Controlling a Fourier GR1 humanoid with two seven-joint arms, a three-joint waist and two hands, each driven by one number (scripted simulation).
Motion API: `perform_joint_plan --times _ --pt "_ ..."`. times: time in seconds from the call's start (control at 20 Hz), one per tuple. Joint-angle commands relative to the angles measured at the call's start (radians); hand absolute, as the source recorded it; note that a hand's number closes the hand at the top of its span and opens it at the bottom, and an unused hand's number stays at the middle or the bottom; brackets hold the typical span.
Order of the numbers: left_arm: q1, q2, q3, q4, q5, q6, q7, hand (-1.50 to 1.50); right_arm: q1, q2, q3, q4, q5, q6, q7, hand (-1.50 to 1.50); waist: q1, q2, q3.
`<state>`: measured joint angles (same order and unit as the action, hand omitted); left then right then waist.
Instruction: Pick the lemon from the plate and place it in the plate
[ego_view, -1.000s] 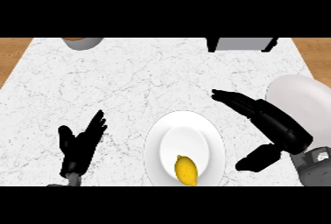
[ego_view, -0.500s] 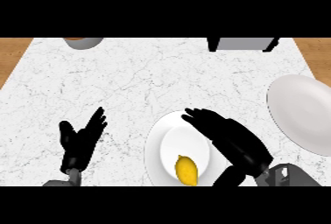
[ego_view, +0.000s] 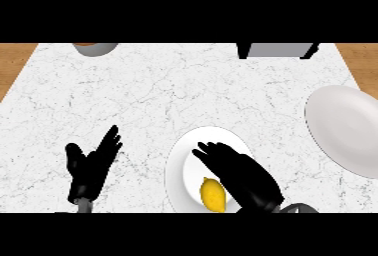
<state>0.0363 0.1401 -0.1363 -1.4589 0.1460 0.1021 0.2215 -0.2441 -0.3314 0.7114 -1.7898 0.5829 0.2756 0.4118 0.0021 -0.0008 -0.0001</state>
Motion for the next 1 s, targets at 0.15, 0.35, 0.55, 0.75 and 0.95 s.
perform_joint_plan --times 0.15,0.35,0.55,0.75,0.95 --pt "0.022 -0.012 0.014 -0.018 -0.028 -0.016 -0.011 0.00 0.118 0.070 0.032 0.022 0.127 -0.001 -0.057 -1.50 0.000 0.000 0.000" --pt "-0.006 0.002 0.058 0.008 -0.006 -0.060 -0.013 0.00 0.115 0.099 0.013 0.022 0.211 0.007 -0.042 -1.50 -0.001 0.000 0.000" --pt "0.011 0.007 0.058 -0.028 -0.004 -0.066 0.024 0.00 0.101 0.090 -0.001 0.067 0.268 0.022 -0.031 -1.50 0.002 0.000 0.000" --pt "-0.014 -0.037 0.049 0.034 -0.056 -0.035 -0.007 0.00 0.078 0.151 -0.041 0.152 0.306 0.032 -0.081 -1.50 0.000 0.001 0.000" --pt "-0.004 -0.042 0.049 0.001 -0.051 -0.050 0.023 0.00 0.044 0.214 -0.056 0.241 0.337 0.055 -0.106 -1.50 0.001 0.001 0.000"
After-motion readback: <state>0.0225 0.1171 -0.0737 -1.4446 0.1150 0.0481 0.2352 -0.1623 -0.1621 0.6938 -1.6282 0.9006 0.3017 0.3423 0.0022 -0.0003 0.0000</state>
